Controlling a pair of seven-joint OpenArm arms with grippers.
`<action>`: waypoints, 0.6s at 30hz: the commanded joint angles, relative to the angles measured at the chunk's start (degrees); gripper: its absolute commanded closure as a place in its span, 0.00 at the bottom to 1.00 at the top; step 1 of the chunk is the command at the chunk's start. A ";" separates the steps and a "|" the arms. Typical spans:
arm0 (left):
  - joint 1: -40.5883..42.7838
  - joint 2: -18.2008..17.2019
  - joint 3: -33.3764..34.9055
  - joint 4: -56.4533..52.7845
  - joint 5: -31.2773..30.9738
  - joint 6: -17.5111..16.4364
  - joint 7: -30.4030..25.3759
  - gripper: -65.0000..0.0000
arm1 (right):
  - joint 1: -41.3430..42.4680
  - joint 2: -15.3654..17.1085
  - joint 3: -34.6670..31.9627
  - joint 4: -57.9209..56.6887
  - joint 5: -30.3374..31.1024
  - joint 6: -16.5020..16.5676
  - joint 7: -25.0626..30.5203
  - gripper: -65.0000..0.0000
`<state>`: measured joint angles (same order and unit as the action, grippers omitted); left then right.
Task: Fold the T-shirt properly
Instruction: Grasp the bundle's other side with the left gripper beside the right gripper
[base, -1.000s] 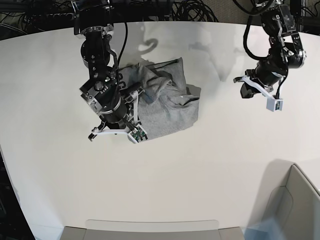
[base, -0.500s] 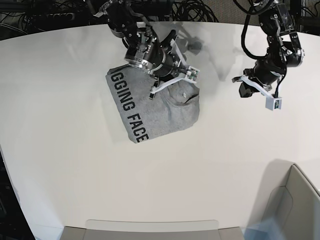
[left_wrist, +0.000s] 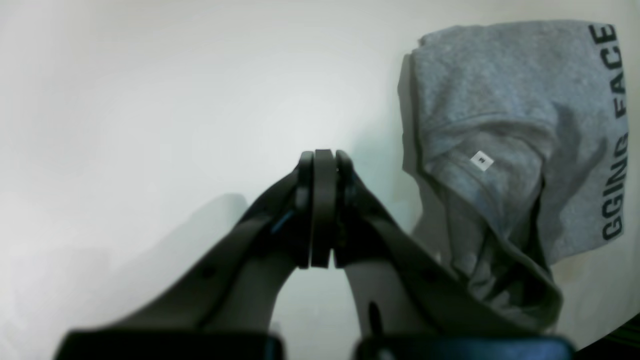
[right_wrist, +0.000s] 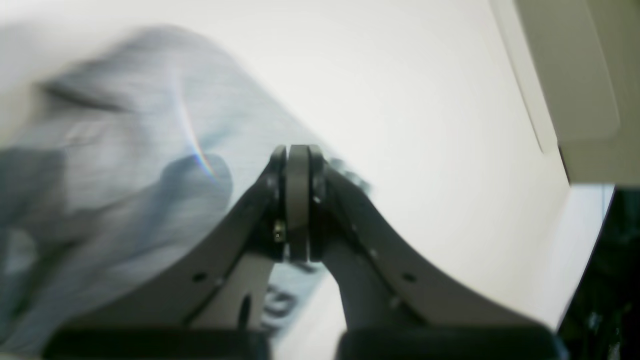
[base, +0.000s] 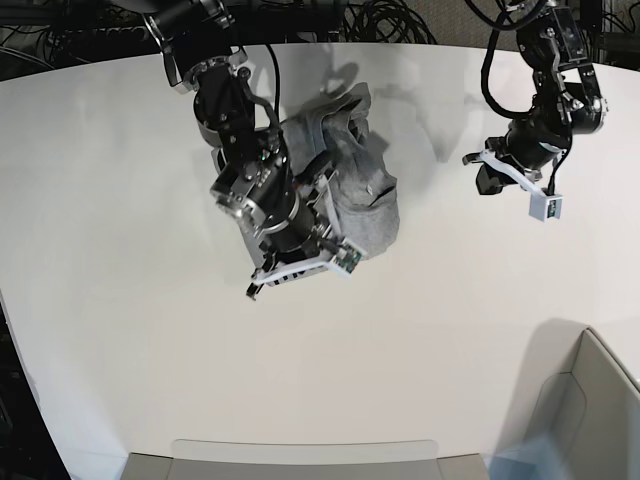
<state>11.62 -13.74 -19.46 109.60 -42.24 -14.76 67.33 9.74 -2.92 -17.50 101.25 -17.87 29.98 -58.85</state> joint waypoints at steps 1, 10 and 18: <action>-0.41 -0.20 0.96 2.00 -2.38 -0.22 -1.00 1.00 | 2.44 0.24 1.36 -0.72 0.59 0.13 0.87 1.00; 0.03 0.24 17.93 4.55 -4.66 -0.22 -1.44 1.00 | 10.00 3.49 4.71 -15.76 0.59 0.13 1.14 1.00; -0.32 0.15 36.91 3.76 -0.71 -0.22 -1.53 1.00 | 13.34 4.37 4.44 -26.83 0.59 0.13 2.10 1.00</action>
<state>11.84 -13.47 17.52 112.66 -42.44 -14.81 66.39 21.30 1.85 -13.08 73.60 -17.19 29.95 -57.91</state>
